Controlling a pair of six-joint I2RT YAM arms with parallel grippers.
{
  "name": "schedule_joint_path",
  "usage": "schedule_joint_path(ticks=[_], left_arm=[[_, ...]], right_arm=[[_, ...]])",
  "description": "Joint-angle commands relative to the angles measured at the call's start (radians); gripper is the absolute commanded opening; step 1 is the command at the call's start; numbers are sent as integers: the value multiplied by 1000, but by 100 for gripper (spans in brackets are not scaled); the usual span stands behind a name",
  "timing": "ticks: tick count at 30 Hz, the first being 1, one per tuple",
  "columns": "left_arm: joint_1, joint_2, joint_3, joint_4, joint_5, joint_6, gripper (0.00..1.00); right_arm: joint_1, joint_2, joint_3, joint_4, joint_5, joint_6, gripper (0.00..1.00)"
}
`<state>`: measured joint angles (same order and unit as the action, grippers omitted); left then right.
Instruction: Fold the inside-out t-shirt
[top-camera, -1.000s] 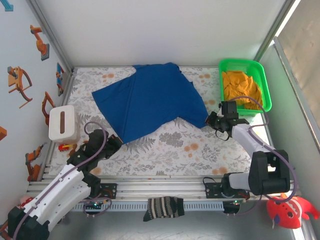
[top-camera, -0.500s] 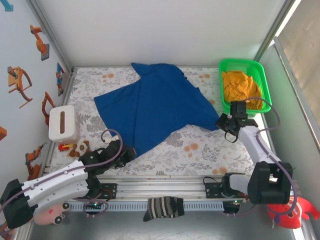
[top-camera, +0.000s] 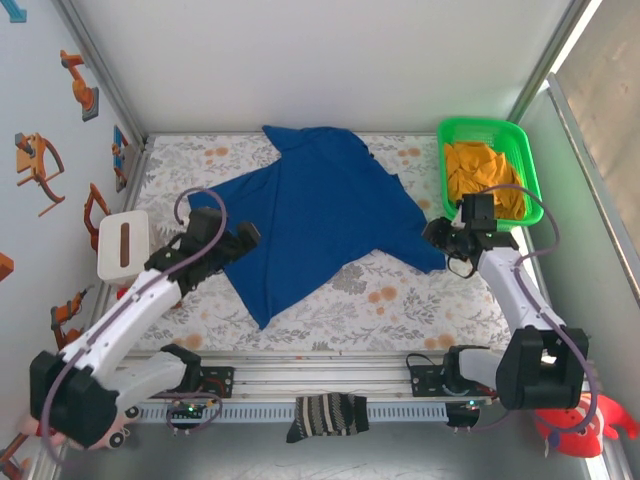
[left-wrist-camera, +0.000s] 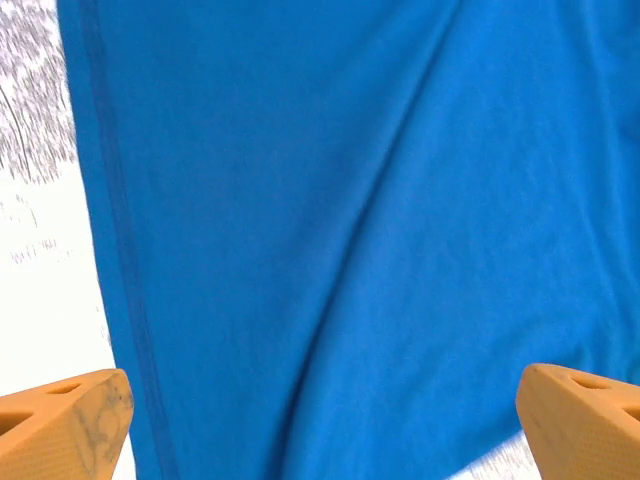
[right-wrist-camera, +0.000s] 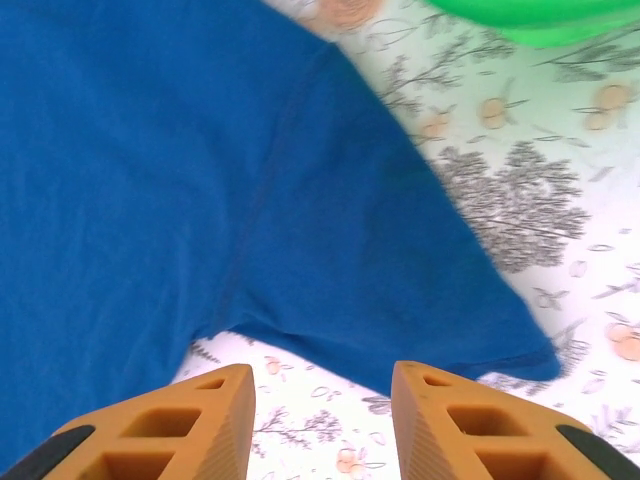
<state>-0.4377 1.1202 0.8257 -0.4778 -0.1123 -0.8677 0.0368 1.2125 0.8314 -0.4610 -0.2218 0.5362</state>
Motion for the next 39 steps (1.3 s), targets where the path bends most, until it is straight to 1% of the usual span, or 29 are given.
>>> schedule_joint_path(ticks=[1,5,9,12,15,20,24,29,33,36,39], left_arm=[[101,178,100,73,130,174,98],[186,468,303,97,192,238,98],[227,733,531,47,220,268,97],[246,855,622,37,241,245,96],[263,920,632,62,262,199,96],[284,946,572,93,253,158,96],[314,914,492,101,243,140,96],[363,821,364,122,241,111,97],[382,742,276,109,226,105,97],[388,675,200,93,206,87,97],[389,595,105,99,211,47,97]], right_arm=[[54,49,20,88,-52,31,39],[151,179,71,180,-63,78,39],[240,323,149,225,-59,112,38],[268,409,179,251,-45,146,38],[270,471,175,287,-41,176,37],[267,550,193,280,-4,161,37],[248,606,215,265,7,154,37],[206,671,254,235,5,153,37],[186,720,307,203,-3,149,37],[175,779,390,154,-13,131,37],[162,843,488,100,-19,114,37]])
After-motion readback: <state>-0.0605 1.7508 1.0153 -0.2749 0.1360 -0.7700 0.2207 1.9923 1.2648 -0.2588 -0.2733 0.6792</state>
